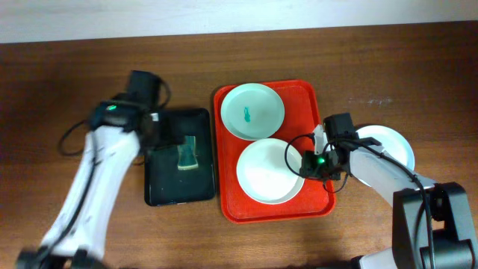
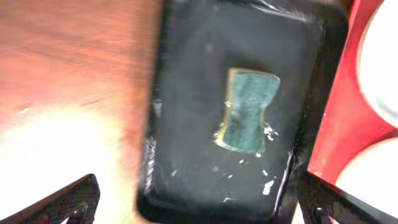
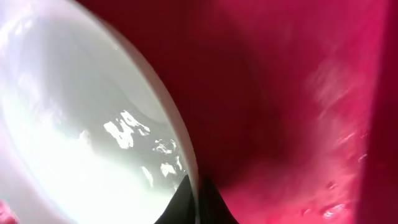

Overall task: Clean dirty plates on tray and stack at the side
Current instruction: 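Return the sponge to the black tray and withdraw the left gripper left, then lift the white plate with the right gripper and tilt it over the black tray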

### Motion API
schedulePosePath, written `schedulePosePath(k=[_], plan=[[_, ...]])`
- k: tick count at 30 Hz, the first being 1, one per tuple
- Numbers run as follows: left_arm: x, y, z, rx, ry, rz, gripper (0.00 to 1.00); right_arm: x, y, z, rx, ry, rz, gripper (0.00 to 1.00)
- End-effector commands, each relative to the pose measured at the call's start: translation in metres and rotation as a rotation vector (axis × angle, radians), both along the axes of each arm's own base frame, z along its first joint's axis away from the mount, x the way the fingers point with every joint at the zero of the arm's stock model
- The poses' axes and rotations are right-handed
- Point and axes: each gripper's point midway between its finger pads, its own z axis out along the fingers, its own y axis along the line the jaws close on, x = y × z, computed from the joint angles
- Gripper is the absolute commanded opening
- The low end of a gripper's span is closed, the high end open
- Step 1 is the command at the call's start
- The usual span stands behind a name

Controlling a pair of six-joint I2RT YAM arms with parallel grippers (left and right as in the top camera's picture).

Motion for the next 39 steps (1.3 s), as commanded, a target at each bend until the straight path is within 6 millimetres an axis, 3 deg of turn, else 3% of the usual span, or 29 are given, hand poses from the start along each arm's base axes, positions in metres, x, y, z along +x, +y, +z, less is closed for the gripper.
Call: schedulePosePath(k=[1,4,7,8,10,17,20,22,24,27,34,39], plan=[[-0.017,0.034,0.041,-0.008,-0.099,0.1,0.99,0.004,0.009,0.025,0.061,0.076,-0.124,0.04],[-0.035,0.063,0.058,0.043,-0.131,0.186,0.99,0.01,0.012,0.053,0.02,0.084,-0.102,0.04],[-0.047,0.079,0.066,0.074,-0.139,0.234,1.0,0.017,0.019,0.087,-0.068,0.056,-0.033,0.04],[-0.049,0.081,0.068,0.074,-0.141,0.243,0.99,0.019,0.026,0.097,-0.074,0.04,-0.01,0.04],[-0.05,0.082,0.068,0.073,-0.142,0.245,0.99,0.027,0.07,0.126,-0.043,-0.044,0.075,0.04],[-0.05,0.082,0.068,0.073,-0.142,0.245,0.99,0.04,0.145,0.127,-0.022,-0.2,0.109,0.04],[-0.05,0.082,0.068,0.074,-0.142,0.245,0.99,0.058,0.158,0.117,-0.124,-0.329,0.132,0.04],[-0.05,0.082,0.068,0.074,-0.142,0.245,0.99,0.07,0.184,0.115,-0.132,-0.455,0.266,0.04],[-0.05,0.082,0.068,0.074,-0.142,0.245,0.99,0.079,0.197,0.117,-0.155,-0.547,0.323,0.04],[-0.05,0.082,0.068,0.074,-0.142,0.245,0.99,0.087,0.207,0.129,-0.225,-0.67,0.363,0.04],[-0.05,0.082,0.068,0.073,-0.142,0.245,0.99,0.089,0.219,0.141,-0.286,-0.775,0.448,0.04],[-0.05,0.082,0.068,0.074,-0.142,0.245,0.99,0.09,0.23,0.17,-0.337,-0.881,0.492,0.04]])
